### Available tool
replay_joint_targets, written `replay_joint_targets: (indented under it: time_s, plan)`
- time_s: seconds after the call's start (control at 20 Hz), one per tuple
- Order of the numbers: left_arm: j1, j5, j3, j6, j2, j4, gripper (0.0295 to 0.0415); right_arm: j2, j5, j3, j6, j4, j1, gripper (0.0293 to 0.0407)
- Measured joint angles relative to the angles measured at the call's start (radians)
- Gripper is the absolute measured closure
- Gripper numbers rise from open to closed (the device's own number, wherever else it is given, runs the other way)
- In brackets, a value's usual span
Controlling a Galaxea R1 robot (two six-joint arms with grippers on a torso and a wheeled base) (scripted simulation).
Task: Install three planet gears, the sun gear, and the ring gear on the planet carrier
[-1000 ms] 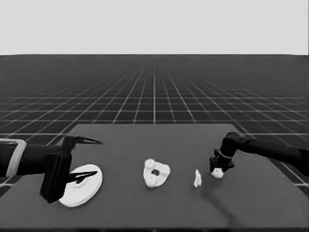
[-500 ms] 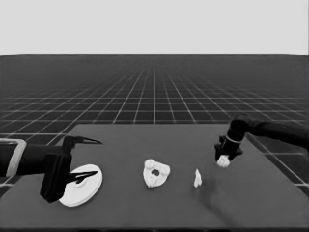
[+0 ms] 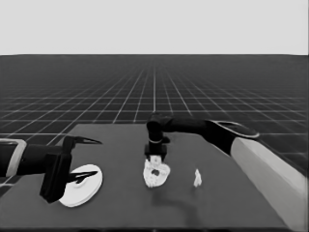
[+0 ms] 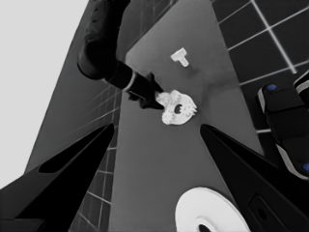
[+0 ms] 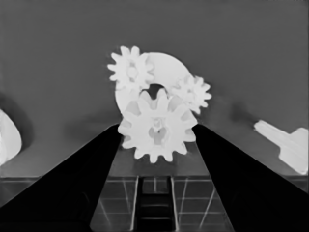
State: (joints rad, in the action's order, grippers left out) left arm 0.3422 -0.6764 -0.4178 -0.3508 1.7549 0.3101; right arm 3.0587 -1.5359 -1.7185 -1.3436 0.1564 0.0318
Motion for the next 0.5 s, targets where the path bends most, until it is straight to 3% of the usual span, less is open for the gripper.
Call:
replay_joint_targets:
  time_s: [0.15, 0.5]
  plan:
    - [0.000, 0.000, 0.000, 0.000, 0.000, 0.000, 0.0326, 0.019, 0.031, -0.061, 0.035, 0.092, -0.098, 0.0390]
    - [0.000, 0.000, 0.000, 0.000, 0.000, 0.000, 0.0326, 0.025, 0.041, -0.082, 0.047, 0.113, -0.120, 0.0390]
